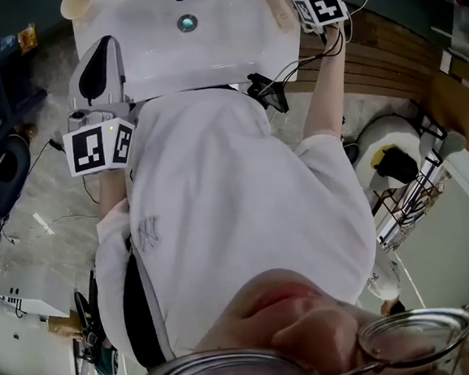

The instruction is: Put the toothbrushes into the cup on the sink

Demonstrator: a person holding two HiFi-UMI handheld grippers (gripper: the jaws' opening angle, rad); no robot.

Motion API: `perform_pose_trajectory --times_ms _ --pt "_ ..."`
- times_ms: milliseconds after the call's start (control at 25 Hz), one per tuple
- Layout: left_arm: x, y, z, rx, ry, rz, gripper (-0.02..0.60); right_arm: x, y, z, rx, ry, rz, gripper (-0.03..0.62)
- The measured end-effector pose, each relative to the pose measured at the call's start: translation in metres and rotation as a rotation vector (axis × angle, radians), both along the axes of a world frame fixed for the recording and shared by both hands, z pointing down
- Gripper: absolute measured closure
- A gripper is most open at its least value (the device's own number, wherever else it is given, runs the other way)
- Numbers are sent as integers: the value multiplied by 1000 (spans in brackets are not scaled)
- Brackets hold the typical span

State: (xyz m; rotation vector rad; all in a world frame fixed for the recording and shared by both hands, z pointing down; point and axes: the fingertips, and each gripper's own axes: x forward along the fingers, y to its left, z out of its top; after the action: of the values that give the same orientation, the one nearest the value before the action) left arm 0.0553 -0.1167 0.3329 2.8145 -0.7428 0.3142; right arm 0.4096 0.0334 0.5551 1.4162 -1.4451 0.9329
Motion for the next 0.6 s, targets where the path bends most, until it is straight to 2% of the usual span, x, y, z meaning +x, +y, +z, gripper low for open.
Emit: perform_pose_trajectory --times_ms 120,280,400,600 --pt "4 0 4 -5 -10 -18 572 3 2 15 -69 -33 -43 487" --pt "11 4 5 -11 -20 -44 572 4 10 28 -170 -140 -60 487" --pt "11 4 9 -16 -26 -62 572 3 5 34 -170 -198 -44 480" --pt "9 -3 13 -17 -34 -85 572 3 -3 48 -190 -219 -27 477"
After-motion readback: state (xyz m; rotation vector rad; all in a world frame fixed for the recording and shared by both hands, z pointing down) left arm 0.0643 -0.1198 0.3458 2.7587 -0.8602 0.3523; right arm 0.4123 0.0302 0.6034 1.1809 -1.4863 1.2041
